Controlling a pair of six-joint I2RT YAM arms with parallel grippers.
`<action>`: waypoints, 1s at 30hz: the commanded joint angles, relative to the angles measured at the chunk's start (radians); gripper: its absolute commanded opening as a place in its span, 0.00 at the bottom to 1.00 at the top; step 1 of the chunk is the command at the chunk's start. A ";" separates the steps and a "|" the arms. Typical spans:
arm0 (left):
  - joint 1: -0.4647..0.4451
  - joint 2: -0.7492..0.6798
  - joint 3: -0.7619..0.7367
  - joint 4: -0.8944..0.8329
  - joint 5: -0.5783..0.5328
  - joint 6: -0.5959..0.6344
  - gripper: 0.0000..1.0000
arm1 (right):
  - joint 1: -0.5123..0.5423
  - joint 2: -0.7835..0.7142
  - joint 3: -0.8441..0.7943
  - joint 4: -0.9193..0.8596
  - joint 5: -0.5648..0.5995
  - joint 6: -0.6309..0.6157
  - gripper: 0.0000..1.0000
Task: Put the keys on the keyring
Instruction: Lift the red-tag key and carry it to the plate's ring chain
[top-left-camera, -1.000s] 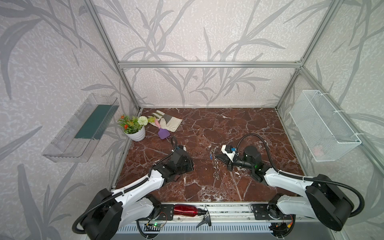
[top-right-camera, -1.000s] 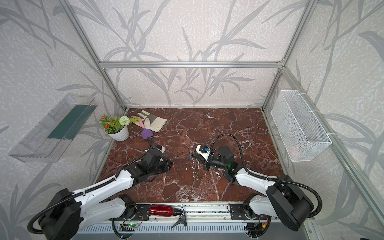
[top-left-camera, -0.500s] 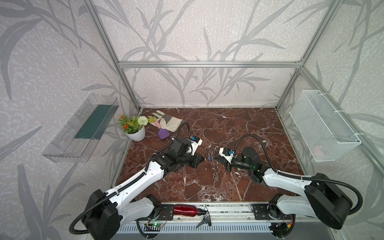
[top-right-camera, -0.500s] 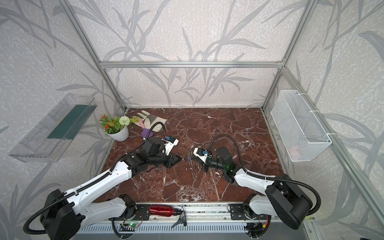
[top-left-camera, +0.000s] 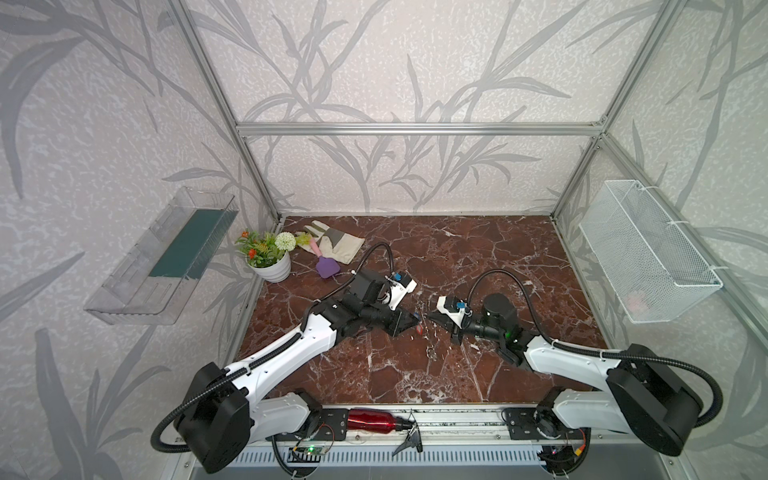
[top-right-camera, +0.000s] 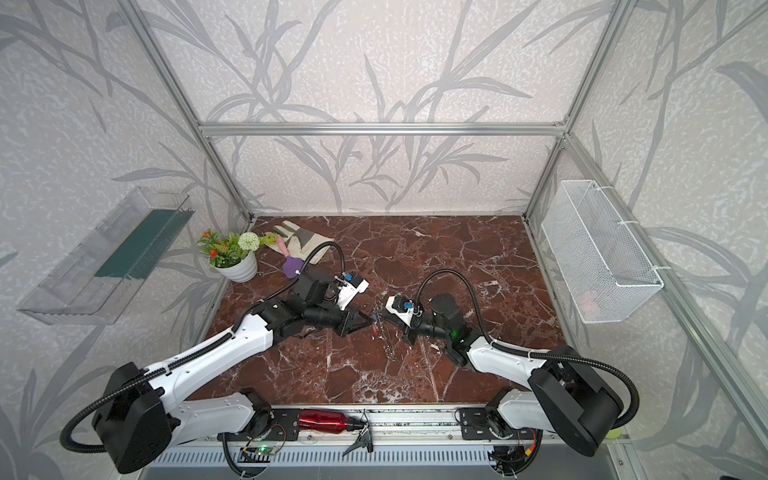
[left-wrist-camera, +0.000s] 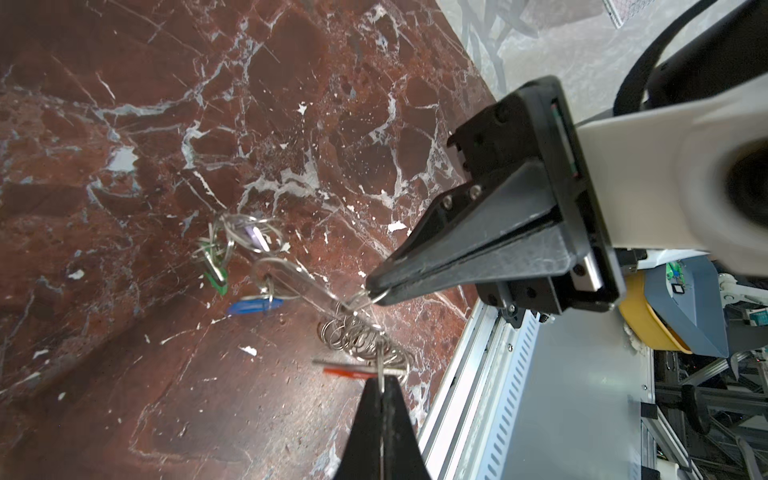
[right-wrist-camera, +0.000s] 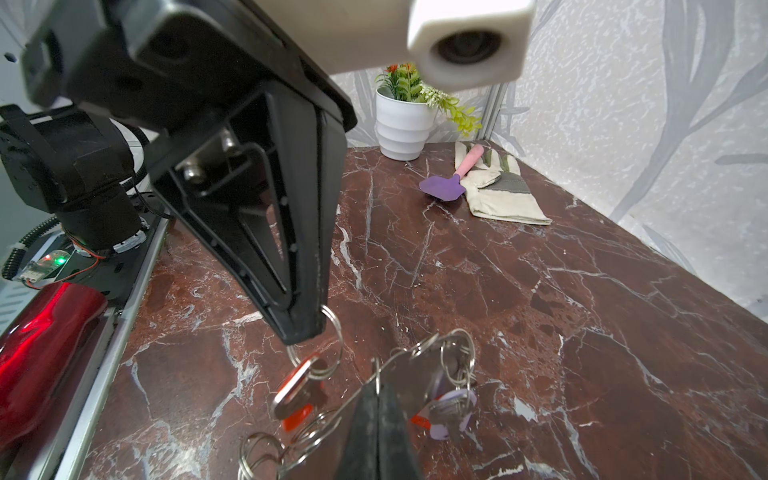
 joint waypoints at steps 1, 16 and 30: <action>-0.004 0.012 0.040 0.023 0.019 0.029 0.00 | 0.006 0.007 0.032 0.013 -0.003 -0.007 0.00; -0.006 0.061 0.062 0.009 -0.025 0.030 0.00 | 0.006 0.014 0.033 0.017 -0.006 -0.001 0.00; -0.004 0.081 0.064 0.032 -0.062 -0.007 0.00 | 0.005 0.021 0.033 0.022 -0.015 0.001 0.00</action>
